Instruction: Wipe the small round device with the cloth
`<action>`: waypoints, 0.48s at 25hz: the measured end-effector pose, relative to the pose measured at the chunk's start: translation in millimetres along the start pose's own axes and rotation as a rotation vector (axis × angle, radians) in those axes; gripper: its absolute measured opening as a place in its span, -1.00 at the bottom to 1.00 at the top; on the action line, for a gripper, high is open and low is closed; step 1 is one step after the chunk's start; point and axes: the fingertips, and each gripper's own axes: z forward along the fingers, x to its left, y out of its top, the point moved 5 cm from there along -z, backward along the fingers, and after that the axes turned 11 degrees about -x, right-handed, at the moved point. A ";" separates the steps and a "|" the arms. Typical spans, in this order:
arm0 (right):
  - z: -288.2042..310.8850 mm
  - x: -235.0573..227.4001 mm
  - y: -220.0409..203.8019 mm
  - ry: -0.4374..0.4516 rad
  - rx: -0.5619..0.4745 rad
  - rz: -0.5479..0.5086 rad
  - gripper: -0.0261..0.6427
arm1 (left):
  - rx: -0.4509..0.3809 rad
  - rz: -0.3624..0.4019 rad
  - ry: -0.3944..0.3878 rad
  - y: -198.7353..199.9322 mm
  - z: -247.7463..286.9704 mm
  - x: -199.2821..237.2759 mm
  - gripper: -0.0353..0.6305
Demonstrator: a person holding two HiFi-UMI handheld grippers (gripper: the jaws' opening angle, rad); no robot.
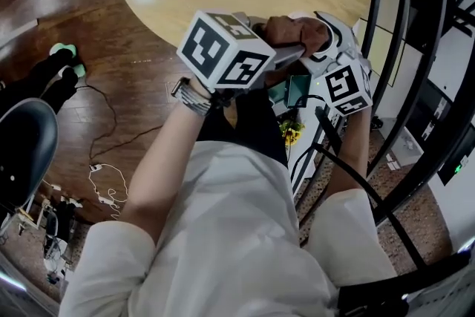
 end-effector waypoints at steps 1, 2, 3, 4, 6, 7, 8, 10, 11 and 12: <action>0.8 -0.2 0.7 -0.008 0.000 0.007 0.17 | 0.003 0.003 0.002 0.3 -0.7 1.8 -0.52; 1.6 -0.3 1.5 -0.015 0.000 0.014 0.17 | 0.010 0.010 0.004 0.6 -1.3 3.4 -0.52; 2.0 0.1 1.9 -0.022 0.001 0.022 0.17 | 0.018 0.017 0.006 0.9 -1.7 4.4 -0.52; 1.9 0.8 2.1 -0.030 0.001 0.030 0.17 | 0.025 0.022 0.006 0.9 -1.9 4.7 -0.51; 1.4 1.8 1.9 -0.047 -0.001 0.047 0.17 | 0.029 0.025 0.006 0.9 -1.9 4.5 -0.51; 1.1 1.8 1.8 -0.055 -0.003 0.054 0.17 | 0.031 0.026 0.010 0.9 -1.9 4.9 -0.51; 0.9 1.5 1.7 -0.062 -0.006 0.059 0.17 | 0.036 0.034 0.023 0.9 -2.0 6.5 -0.51; 0.5 1.1 1.7 -0.073 -0.011 0.066 0.17 | 0.064 0.076 0.083 -0.5 -2.8 14.3 -0.51; 0.2 1.3 1.6 -0.077 -0.014 0.068 0.17 | 0.084 0.099 0.114 -2.3 -2.4 19.3 -0.51; -0.2 1.6 1.7 -0.080 -0.016 0.071 0.17 | 0.103 0.113 0.132 -5.1 -1.1 23.4 -0.52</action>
